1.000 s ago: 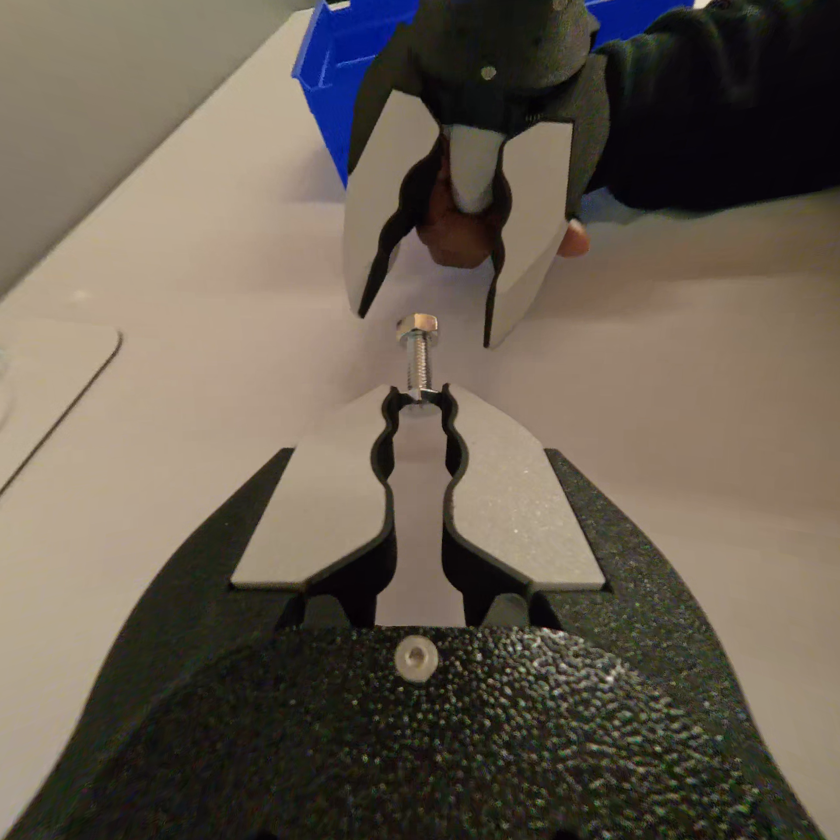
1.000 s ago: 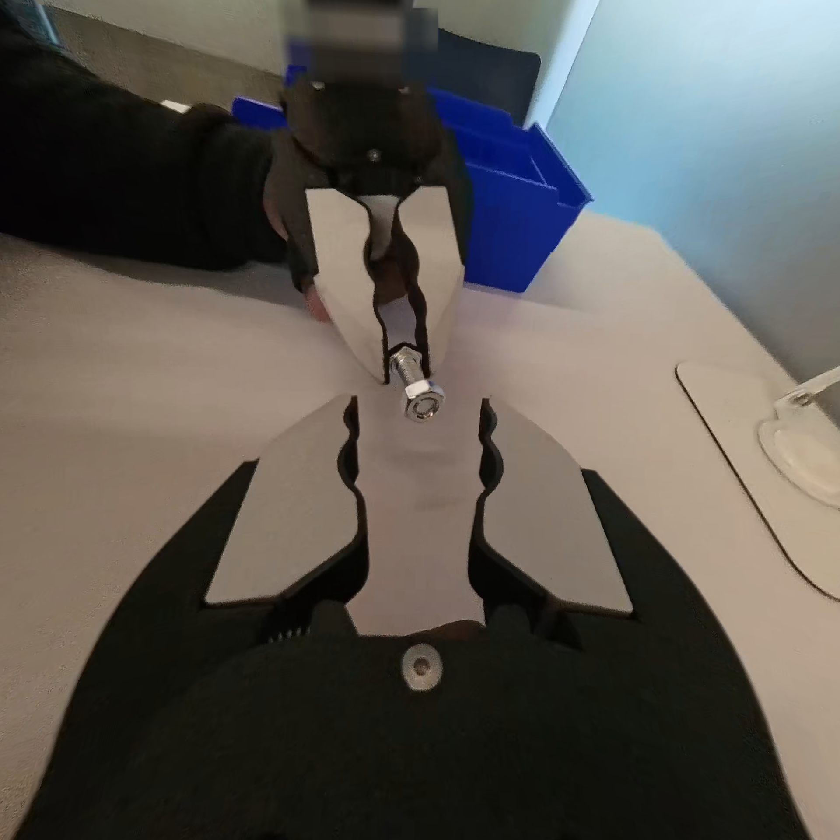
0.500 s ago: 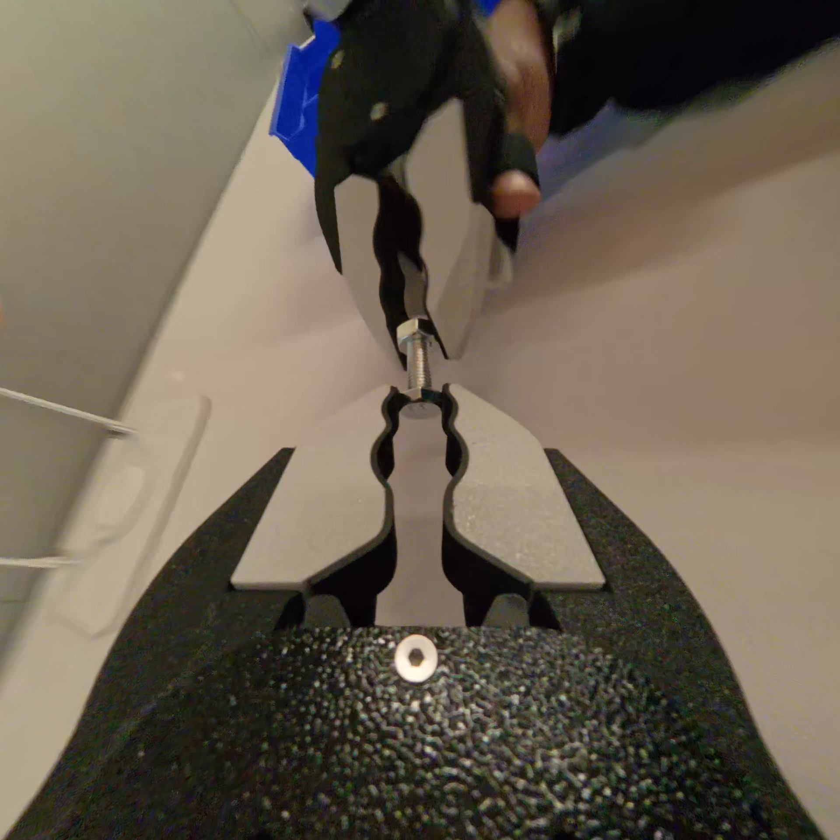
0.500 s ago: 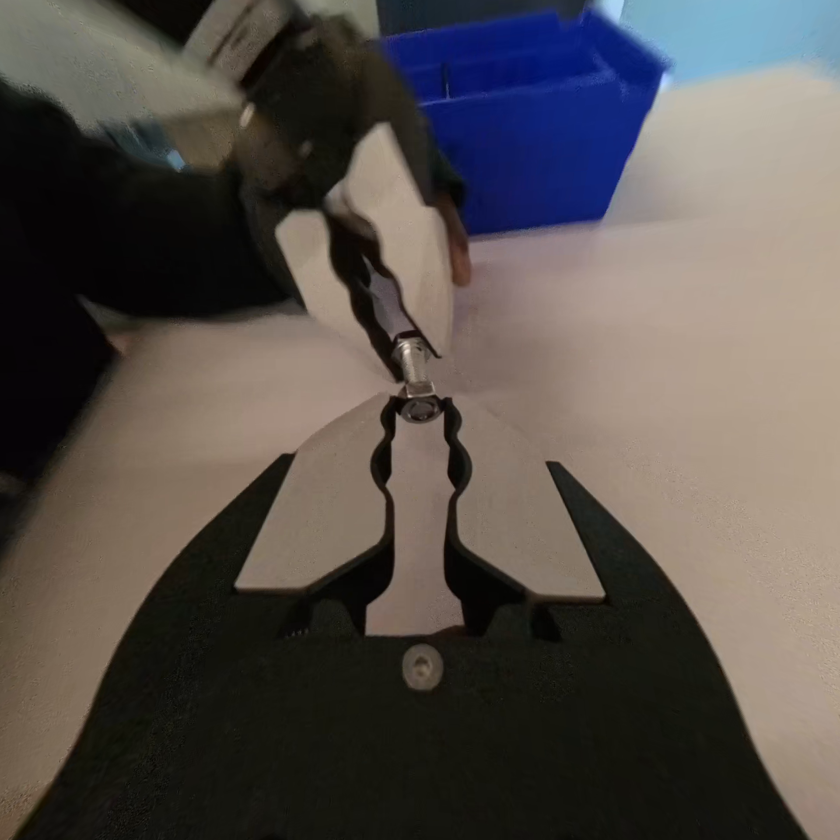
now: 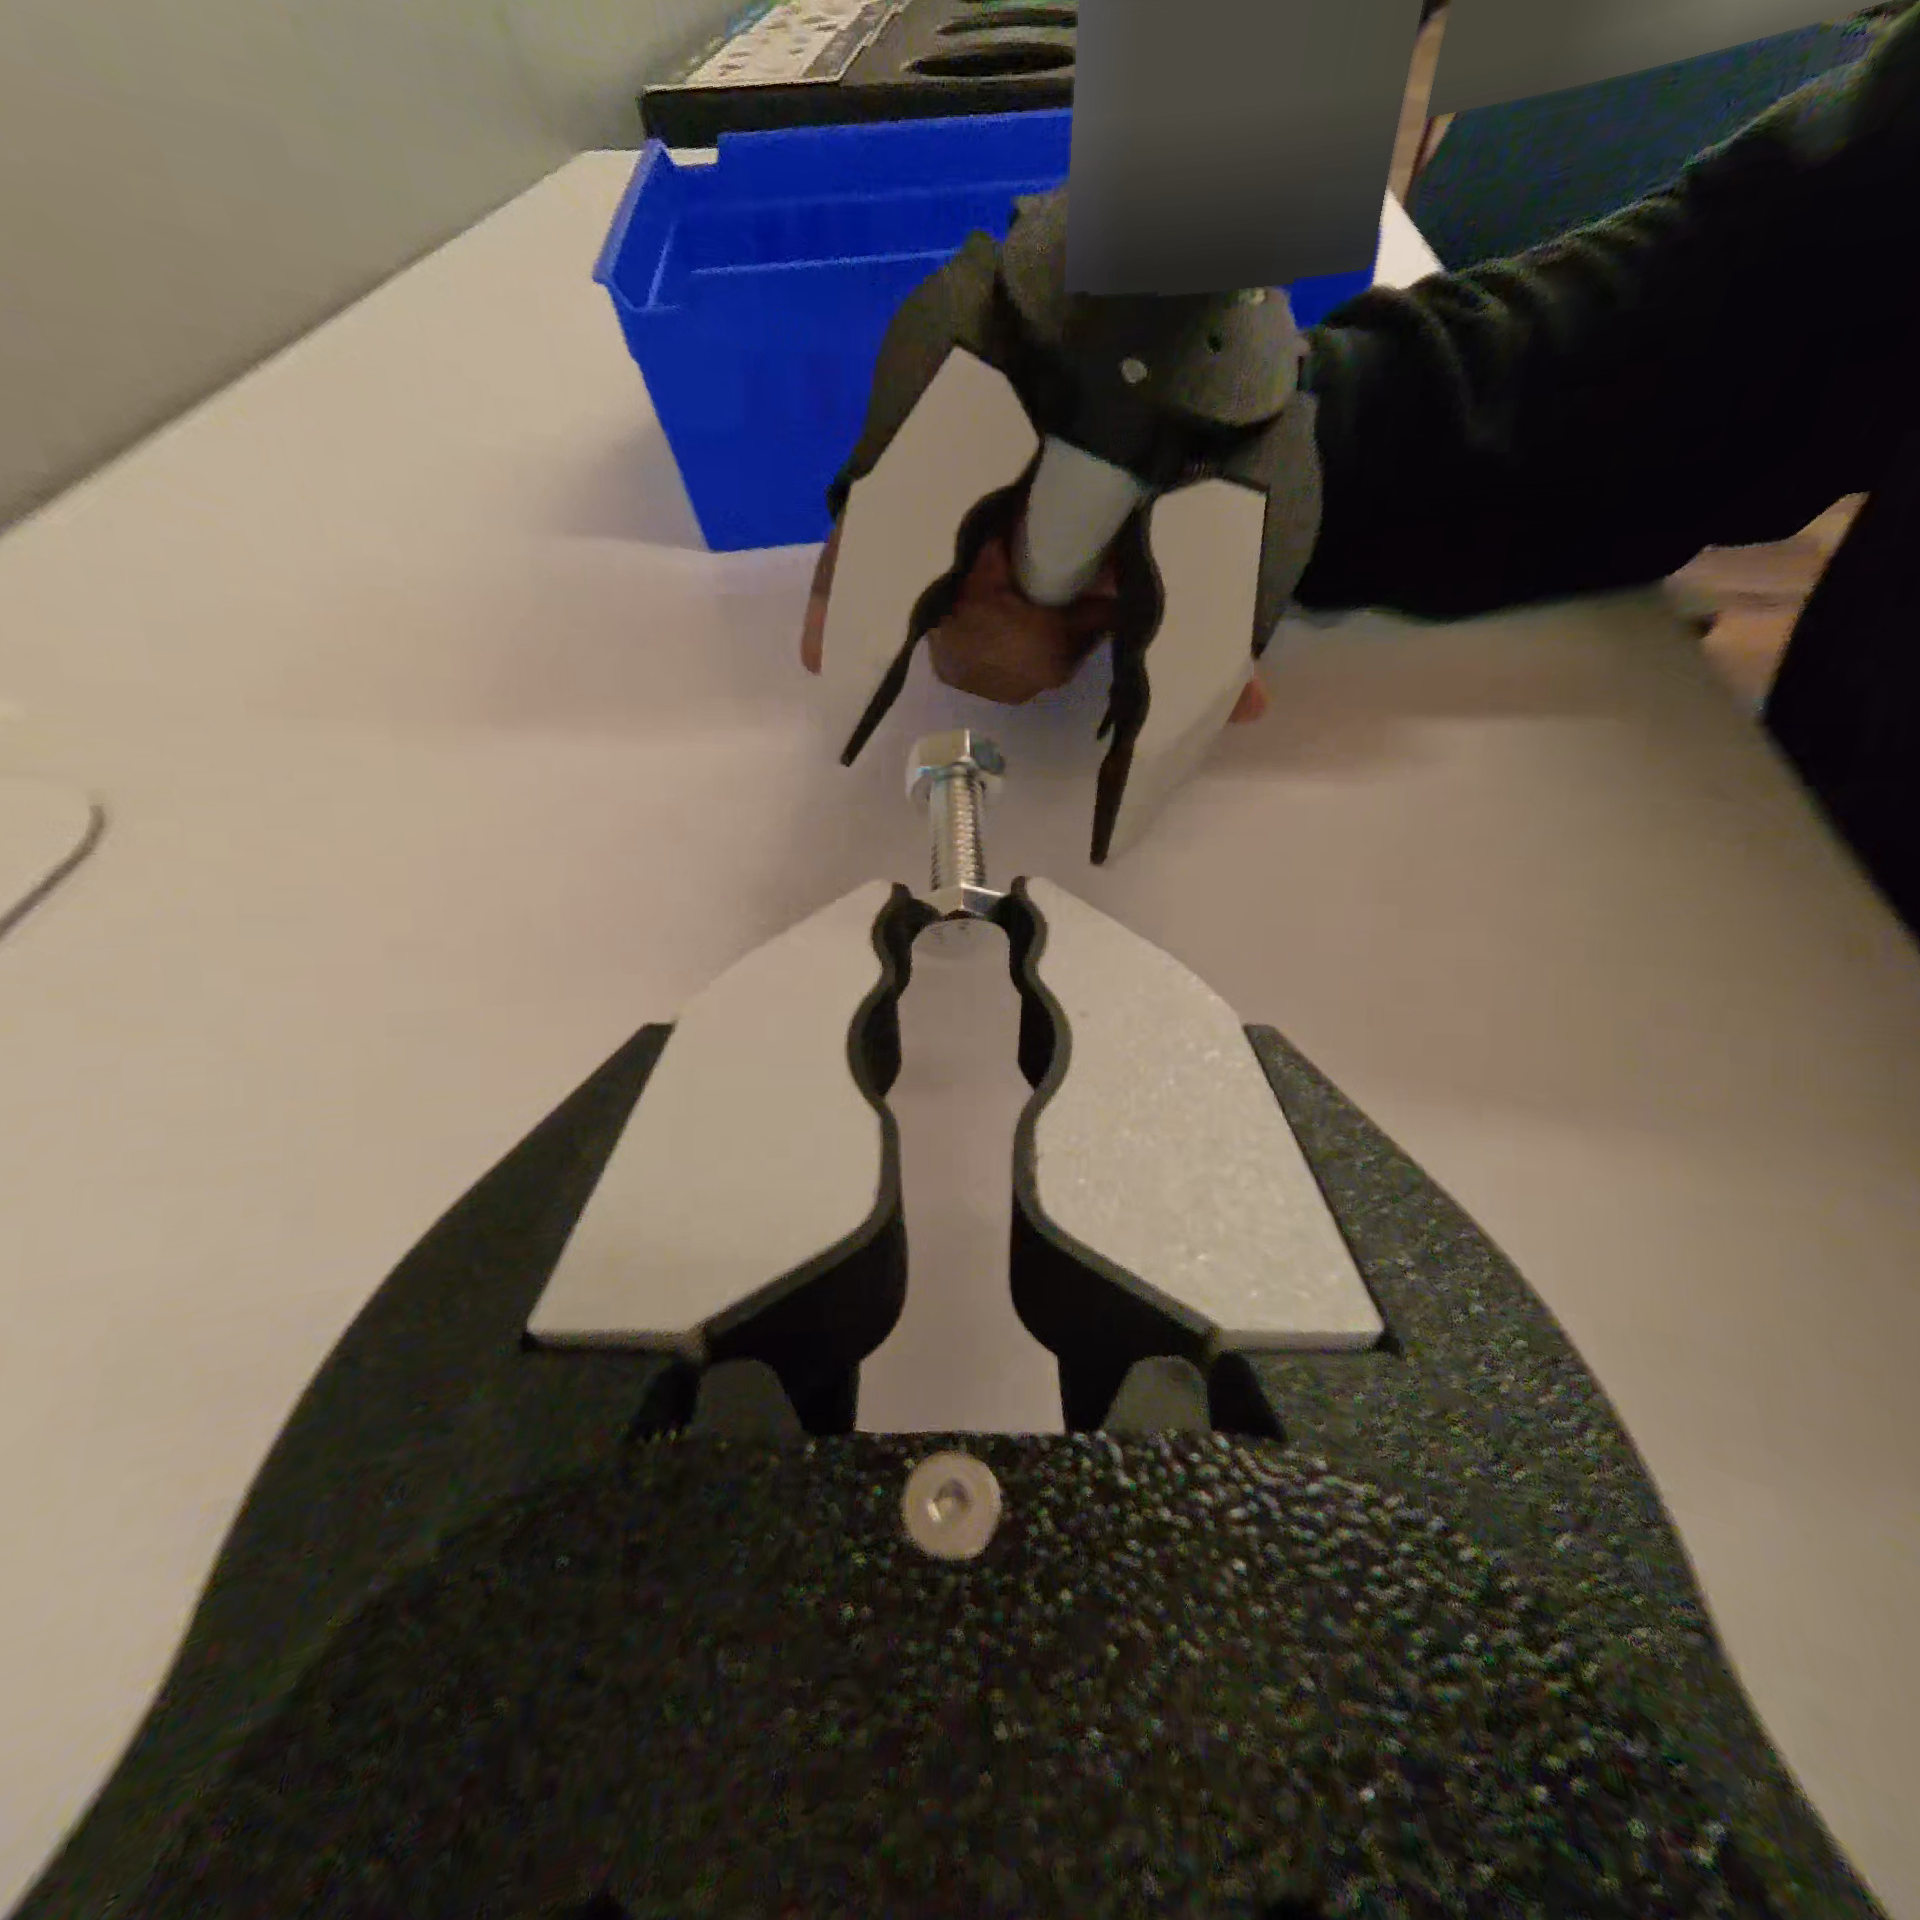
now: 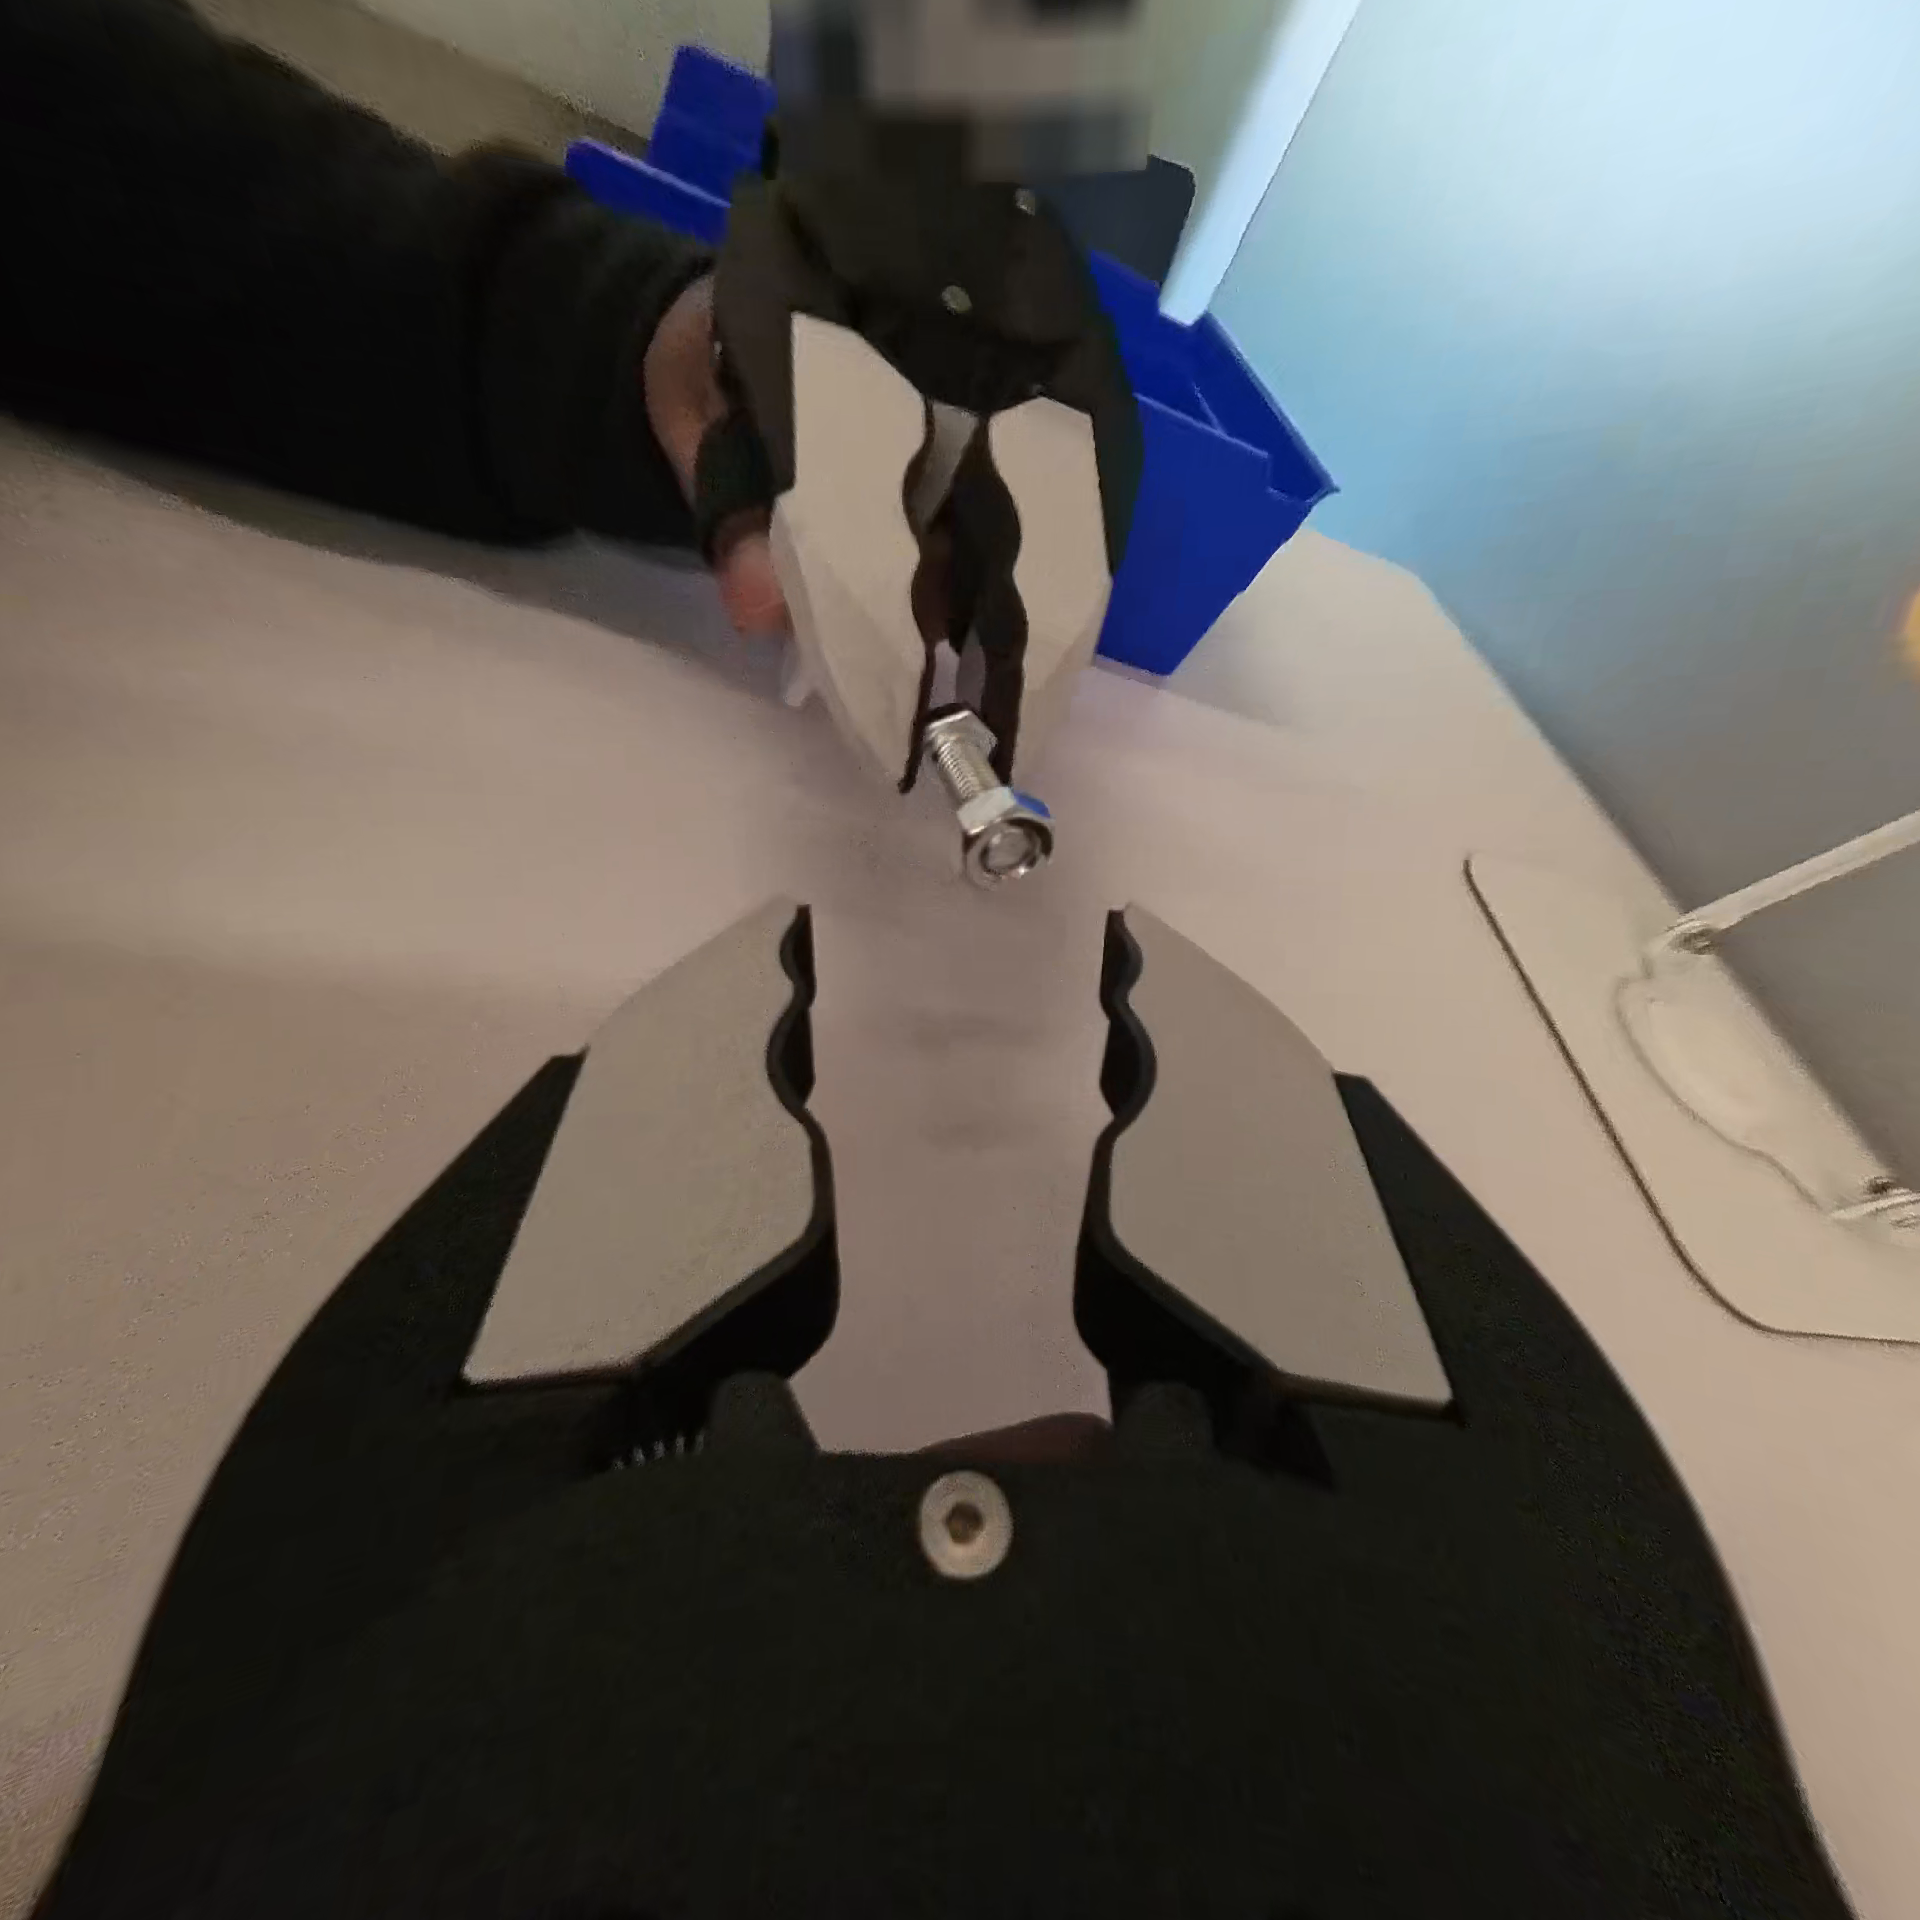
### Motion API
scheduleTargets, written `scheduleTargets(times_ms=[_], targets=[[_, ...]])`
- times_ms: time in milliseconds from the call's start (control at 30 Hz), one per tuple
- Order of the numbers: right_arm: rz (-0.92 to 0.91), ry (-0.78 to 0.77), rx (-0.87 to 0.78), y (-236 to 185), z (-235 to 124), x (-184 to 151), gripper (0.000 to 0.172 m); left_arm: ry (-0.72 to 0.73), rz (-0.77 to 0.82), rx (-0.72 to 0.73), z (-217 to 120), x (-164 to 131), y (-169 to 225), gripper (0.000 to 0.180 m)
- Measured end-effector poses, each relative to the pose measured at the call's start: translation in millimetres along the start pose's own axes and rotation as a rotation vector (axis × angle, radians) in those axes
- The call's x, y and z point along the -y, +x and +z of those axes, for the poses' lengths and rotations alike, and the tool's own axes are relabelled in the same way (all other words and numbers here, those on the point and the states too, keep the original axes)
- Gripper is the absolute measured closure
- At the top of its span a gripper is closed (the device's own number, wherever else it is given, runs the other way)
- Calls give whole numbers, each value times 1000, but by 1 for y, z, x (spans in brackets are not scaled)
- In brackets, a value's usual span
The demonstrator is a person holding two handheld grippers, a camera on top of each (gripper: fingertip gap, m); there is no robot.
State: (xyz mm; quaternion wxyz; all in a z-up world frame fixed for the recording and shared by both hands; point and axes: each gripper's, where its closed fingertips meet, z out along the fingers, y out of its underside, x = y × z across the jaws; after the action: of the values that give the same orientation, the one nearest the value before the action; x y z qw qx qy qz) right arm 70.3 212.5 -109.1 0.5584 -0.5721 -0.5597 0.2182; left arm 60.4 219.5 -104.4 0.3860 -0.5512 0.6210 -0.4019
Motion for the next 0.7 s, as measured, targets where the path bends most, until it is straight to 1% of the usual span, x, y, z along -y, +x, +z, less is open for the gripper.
scheduleTargets(times_ms=[133, 200, 233, 300, 367, 433, 467, 500, 533, 567, 600, 633, 667, 700], targets=[[-59, 14, -30, -1, 0, 4, 127, -31, -32, -55, 6, -7, 7, 163], [-61, 20, -13, -5, 0, 5, 139, -59, -26, -66, 9, -11, 10, 163], [-54, 10, 1, -7, 0, 4, 153, -67, -12, -64, 10, -12, 10, 163], [5, -29, 25, -7, 3, 0, 154, -86, 56, -31, 11, -13, 10, 164], [175, -74, 83, -7, 5, -6, 154, -115, 214, 45, 12, -14, 7, 164], [453, -94, 181, -11, 6, -9, 154, -142, 438, 130, 14, -12, 8, 164], [611, -93, 241, -13, 6, -10, 154, -167, 524, 142, 15, -14, 11, 164], [740, -73, 277, -12, 5, -10, 154, -179, 571, 161, 17, -14, 11, 164], [818, -37, 297, -8, 4, -9, 153, -172, 569, 181, 18, -11, 10, 164], [836, 5, 312, -5, 2, -4, 151, -154, 525, 172, 19, -9, 10, 164], [817, 58, 306, -1, -1, 3, 138, -137, 467, 156, 19, -8, 10, 164], [769, 113, 276, 4, -4, 10, 124, -111, 409, 160, 18, -6, 7, 164], [693, 155, 239, 7, -7, 16, 120, -79, 332, 147, 16, -4, 5, 163], [589, 174, 197, 8, -9, 18, 120, -38, 238, 116, 14, 0, 4, 164]])
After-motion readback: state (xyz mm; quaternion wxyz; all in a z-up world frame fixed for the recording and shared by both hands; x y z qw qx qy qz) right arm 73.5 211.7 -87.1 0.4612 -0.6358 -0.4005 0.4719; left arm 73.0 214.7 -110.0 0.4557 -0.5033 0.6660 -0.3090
